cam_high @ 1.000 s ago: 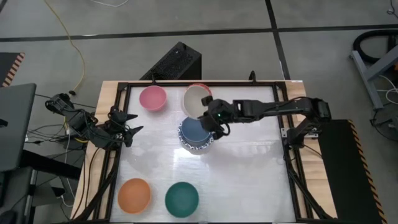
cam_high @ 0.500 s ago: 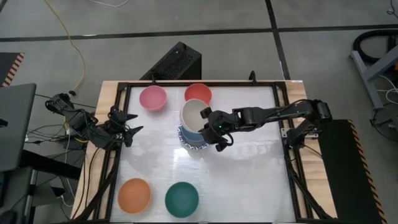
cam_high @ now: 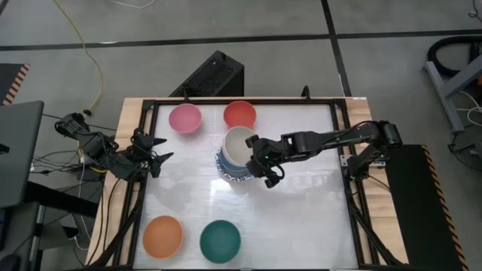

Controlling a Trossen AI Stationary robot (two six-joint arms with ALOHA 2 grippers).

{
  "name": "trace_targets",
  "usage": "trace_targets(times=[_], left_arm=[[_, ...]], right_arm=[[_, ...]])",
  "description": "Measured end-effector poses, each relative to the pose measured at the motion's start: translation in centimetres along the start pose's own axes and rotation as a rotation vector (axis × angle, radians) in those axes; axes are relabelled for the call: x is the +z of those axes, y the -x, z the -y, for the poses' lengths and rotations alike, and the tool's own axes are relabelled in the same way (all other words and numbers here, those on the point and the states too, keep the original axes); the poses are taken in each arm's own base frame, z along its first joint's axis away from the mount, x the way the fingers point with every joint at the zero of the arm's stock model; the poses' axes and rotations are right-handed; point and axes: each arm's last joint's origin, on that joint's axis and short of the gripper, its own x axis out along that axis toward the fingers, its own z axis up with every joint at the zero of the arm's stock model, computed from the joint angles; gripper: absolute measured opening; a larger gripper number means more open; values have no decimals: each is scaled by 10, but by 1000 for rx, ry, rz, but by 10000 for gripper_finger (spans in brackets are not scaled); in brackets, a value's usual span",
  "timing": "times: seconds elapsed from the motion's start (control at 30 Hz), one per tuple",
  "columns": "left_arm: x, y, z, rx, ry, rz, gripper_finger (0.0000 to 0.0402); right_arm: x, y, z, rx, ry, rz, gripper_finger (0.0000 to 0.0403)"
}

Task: Nest bowls inside each other
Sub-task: Stack the white bowl on top of the blue bowl

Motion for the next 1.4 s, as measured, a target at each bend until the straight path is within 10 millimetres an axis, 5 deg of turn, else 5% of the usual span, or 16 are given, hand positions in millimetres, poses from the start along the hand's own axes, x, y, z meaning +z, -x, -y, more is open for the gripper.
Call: trace_targets(times=[0.27, 0.67, 0.97, 1.4], left_arm=[[0, 0, 0, 0, 0, 0, 279], [0, 0, 0, -2, 0, -2, 279], [0, 0, 0, -2, 0, -2, 279], [0, 0, 0, -4, -7, -4, 279]], right_arm=[[-1, -29, -6, 104, 12, -110, 7], [24, -44, 21, 231, 74, -284, 6], [10, -69, 29, 346, 33, -358, 5], [5, -71, 35, 352, 16, -346, 5]])
